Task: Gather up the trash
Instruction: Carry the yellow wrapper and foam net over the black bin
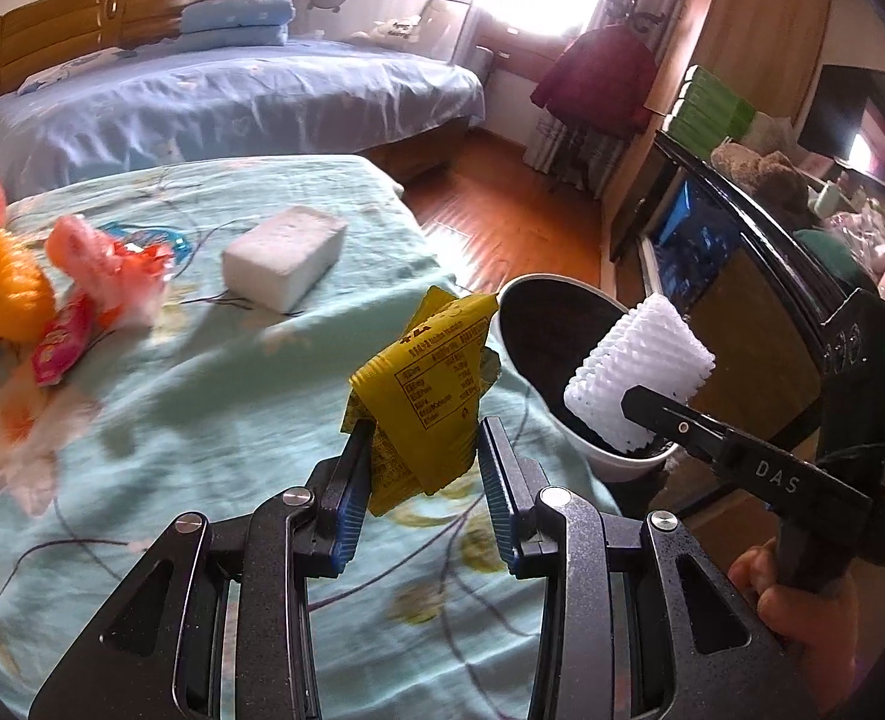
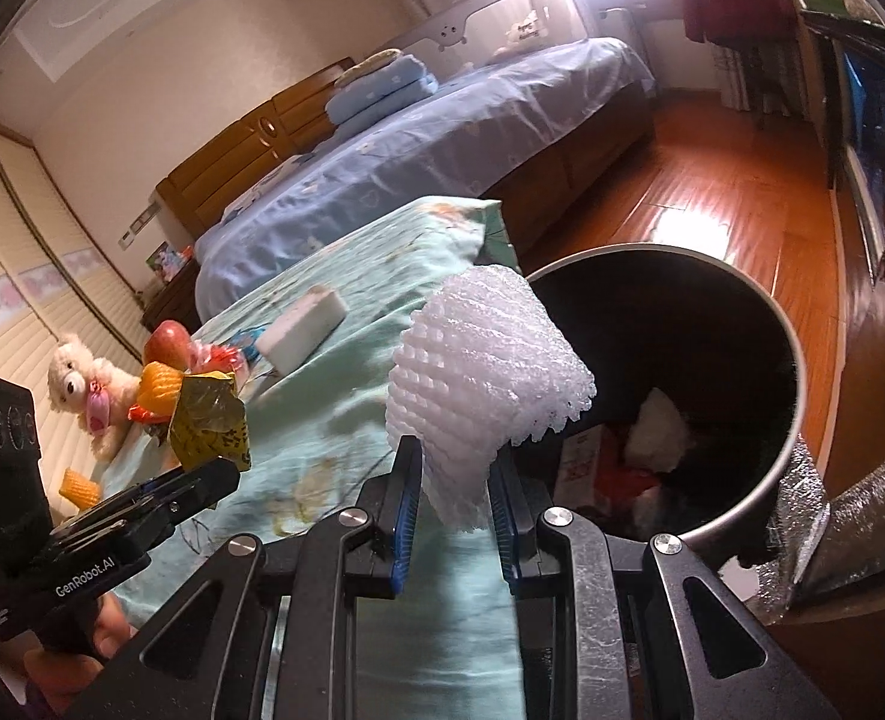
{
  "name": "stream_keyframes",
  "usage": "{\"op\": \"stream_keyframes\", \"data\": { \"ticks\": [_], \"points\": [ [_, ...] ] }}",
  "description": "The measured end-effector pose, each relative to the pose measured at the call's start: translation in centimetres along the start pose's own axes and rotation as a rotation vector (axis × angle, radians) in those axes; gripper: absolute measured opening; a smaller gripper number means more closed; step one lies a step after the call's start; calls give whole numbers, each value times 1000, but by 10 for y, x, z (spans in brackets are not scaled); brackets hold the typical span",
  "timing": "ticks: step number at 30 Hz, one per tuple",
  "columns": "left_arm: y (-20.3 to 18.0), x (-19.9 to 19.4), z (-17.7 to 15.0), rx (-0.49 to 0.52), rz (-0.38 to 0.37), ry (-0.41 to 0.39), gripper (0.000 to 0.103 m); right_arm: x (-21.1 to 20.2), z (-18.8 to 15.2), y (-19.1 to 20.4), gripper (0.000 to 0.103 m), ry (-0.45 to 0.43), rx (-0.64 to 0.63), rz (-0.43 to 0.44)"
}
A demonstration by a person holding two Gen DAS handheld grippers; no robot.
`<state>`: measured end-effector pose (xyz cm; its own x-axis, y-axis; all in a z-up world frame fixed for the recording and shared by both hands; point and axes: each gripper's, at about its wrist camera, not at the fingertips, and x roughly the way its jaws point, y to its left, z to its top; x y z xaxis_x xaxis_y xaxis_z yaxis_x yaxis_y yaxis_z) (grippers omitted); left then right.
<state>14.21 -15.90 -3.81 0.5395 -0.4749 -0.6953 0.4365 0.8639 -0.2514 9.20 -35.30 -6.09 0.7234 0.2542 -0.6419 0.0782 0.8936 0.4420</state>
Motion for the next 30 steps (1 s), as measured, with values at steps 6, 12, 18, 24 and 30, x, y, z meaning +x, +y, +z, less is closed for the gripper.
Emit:
{"op": "stream_keyframes", "data": {
  "ticks": [6,12,18,24,30],
  "points": [
    [-14,8,3,24,-19,11,34,-4,1,-14,23,-12,16,-27],
    [-27,18,6,42,-36,24,34,-8,1,-28,23,-19,32,-57],
    [-42,26,12,64,-46,26,34,-7,2,-40,23,-18,38,-85],
    [-54,36,17,86,-57,33,34,-3,8,-47,23,-11,37,-102],
    [-64,47,22,102,-68,44,34,-1,17,-55,24,-11,37,-116]
  ]
}}
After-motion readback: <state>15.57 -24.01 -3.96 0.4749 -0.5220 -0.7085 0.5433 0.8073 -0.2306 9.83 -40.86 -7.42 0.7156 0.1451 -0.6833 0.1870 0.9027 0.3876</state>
